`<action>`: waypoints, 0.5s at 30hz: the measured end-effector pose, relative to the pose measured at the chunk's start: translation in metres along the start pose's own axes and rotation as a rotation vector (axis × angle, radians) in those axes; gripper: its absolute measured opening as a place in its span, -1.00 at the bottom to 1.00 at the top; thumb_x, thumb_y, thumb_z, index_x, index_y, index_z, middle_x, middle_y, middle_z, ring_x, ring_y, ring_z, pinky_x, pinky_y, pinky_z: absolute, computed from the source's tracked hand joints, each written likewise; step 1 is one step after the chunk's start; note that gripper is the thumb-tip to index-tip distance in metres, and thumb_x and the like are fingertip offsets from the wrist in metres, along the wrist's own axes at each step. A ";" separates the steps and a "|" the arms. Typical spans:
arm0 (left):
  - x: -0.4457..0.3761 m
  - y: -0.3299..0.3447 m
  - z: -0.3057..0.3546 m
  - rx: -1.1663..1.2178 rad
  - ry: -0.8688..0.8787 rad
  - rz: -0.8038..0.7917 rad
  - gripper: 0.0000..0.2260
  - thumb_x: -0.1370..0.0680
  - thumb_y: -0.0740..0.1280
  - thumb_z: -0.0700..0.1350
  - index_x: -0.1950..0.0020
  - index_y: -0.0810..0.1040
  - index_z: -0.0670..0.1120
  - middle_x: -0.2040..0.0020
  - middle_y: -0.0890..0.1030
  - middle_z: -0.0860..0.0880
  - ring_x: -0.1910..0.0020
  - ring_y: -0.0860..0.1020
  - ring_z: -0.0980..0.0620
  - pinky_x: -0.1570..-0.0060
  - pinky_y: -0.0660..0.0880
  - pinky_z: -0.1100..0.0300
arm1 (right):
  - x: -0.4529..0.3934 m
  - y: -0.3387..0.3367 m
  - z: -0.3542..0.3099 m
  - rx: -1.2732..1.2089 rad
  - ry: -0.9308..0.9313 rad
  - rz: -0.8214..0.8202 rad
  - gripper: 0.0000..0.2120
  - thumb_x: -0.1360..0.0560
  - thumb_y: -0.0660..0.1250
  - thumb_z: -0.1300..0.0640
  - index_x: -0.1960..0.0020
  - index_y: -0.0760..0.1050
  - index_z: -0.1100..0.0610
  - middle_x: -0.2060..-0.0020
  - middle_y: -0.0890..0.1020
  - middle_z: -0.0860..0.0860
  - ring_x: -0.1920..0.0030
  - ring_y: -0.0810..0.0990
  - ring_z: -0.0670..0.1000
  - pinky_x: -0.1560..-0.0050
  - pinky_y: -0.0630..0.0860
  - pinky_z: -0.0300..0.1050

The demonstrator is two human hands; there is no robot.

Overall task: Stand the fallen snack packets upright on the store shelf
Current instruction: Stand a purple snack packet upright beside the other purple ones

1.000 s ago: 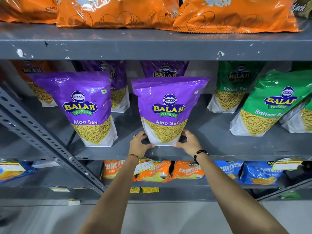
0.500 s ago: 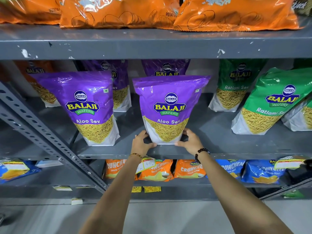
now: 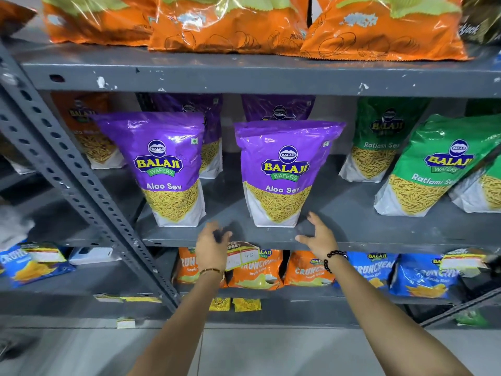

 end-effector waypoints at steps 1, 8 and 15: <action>0.000 -0.018 -0.006 0.048 -0.040 0.115 -0.59 -0.43 0.43 -0.12 -0.23 0.42 -0.16 -0.14 0.54 -0.18 -0.16 0.51 -0.20 -0.12 0.45 -0.01 | 0.001 0.001 0.000 0.013 0.008 0.000 -0.23 -0.39 0.43 0.21 -0.48 0.11 0.17 -0.44 0.34 0.13 -0.42 0.31 0.15 -0.39 0.29 0.02; -0.049 -0.068 -0.039 -0.183 -0.169 0.199 0.05 -0.23 0.57 -0.01 -0.48 -0.02 -0.29 -0.51 0.13 -0.27 -0.51 0.03 -0.27 -0.48 0.08 -0.15 | 0.000 0.003 0.000 0.082 0.065 -0.015 -0.24 -0.41 0.41 0.20 -0.49 0.10 0.17 -0.44 0.32 0.14 -0.43 0.30 0.16 -0.39 0.29 0.02; -0.060 -0.065 -0.045 -0.137 -0.189 0.222 0.02 -0.28 0.55 -0.02 -0.50 -0.04 -0.22 -0.52 0.16 -0.20 -0.49 0.06 -0.33 -0.44 0.15 -0.21 | -0.001 0.003 0.003 0.074 0.079 -0.009 -0.25 -0.41 0.41 0.20 -0.49 0.11 0.18 -0.45 0.31 0.13 -0.44 0.29 0.14 -0.40 0.27 -0.02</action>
Point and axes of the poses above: each hand's wrist, its own x-axis away from the middle knuckle, its own y-axis out of the palm, z = x × y, the point moved 8 cm from there along -x, towards the middle knuckle
